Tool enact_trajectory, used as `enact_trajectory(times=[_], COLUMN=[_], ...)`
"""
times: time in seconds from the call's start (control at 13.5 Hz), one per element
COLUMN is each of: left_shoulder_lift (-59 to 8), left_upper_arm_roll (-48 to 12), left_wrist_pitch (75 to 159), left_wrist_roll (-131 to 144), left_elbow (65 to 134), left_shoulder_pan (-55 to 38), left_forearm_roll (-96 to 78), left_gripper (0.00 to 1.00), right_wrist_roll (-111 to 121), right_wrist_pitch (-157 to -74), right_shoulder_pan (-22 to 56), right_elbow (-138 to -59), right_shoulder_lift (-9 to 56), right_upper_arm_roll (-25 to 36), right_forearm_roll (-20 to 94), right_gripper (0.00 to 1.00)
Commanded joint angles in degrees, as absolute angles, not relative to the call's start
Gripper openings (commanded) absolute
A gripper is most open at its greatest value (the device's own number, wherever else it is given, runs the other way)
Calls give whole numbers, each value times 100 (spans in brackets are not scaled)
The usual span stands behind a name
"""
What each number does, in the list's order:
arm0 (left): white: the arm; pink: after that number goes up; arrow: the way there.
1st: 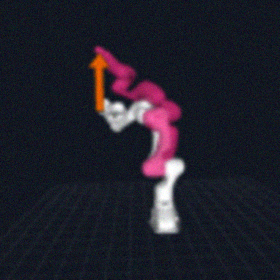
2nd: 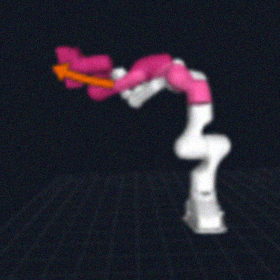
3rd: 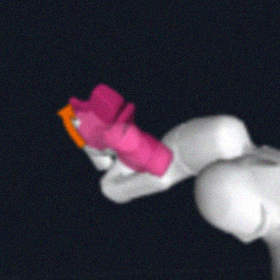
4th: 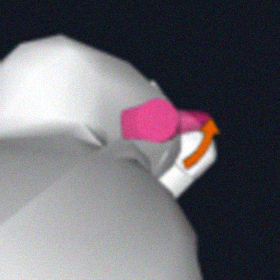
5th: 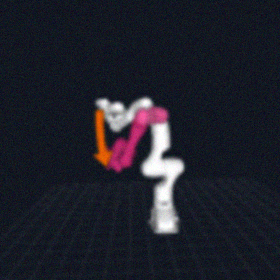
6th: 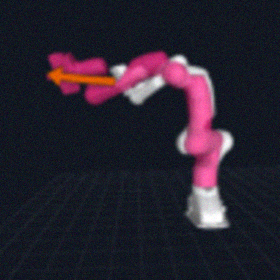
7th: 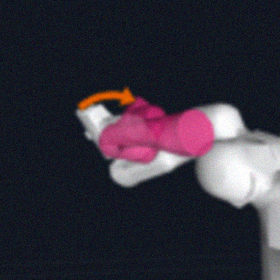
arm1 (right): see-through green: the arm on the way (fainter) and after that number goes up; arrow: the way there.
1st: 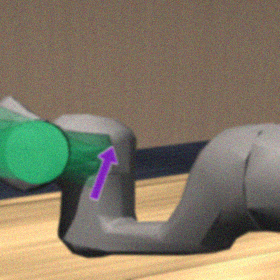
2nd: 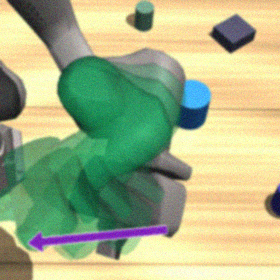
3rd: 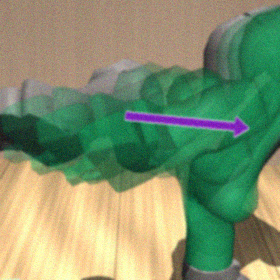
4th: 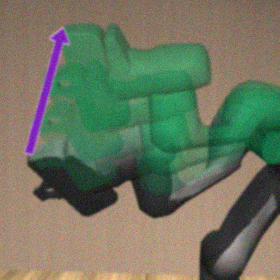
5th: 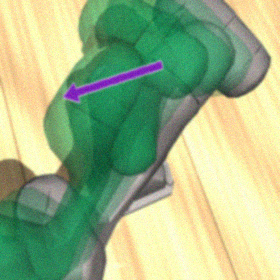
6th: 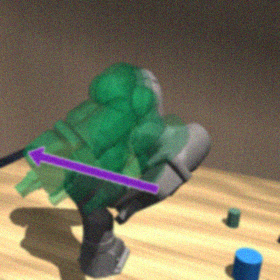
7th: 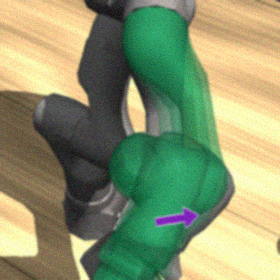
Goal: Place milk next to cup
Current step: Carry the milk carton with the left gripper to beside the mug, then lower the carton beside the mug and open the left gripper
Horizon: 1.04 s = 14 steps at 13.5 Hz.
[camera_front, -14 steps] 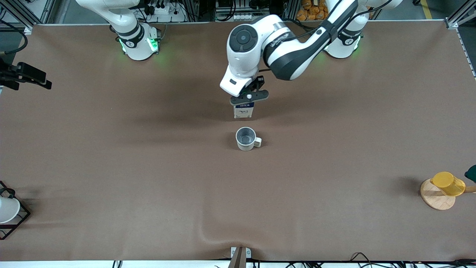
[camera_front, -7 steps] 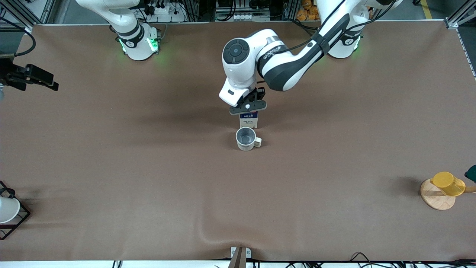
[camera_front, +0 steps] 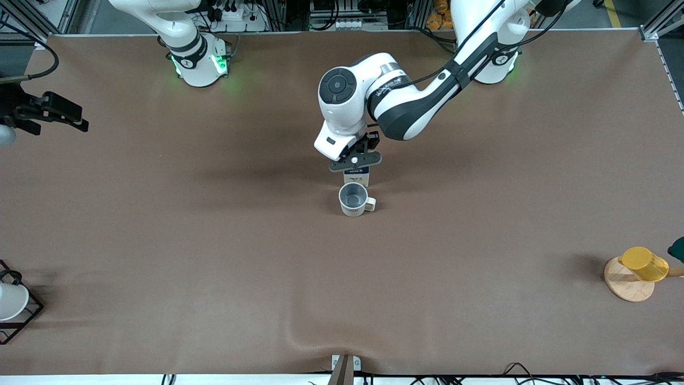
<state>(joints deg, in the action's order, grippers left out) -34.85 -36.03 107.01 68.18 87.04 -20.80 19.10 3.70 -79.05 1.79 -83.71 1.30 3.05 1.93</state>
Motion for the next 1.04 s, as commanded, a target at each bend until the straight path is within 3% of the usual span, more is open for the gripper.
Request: enact_trajectory(times=[0.0,0.44,0.96], left_shoulder_lift=[-3569,-3051,-1645], left_upper_arm_roll=[-3568,-3612,-3630], left_wrist_pitch=[10679,9967,9678], left_wrist_roll=[6926,6997,5240], left_elbow=[8508,7875,7901], left_shoulder_pan=[-2241,-2040,-109], left_forearm_roll=[2127,2030,1538], left_gripper=[100,100,100], right_wrist_roll=[457,457,369], right_wrist_pitch=[-7910,-7867,-7831], right_shoulder_pan=[106,-9,149], right_elbow=[-8490,-8429,-8341], right_shoulder_lift=[9,-9,79], right_upper_arm_roll=[264,264,255], right_forearm_roll=[132,53,-35], right_gripper=[100,100,100])
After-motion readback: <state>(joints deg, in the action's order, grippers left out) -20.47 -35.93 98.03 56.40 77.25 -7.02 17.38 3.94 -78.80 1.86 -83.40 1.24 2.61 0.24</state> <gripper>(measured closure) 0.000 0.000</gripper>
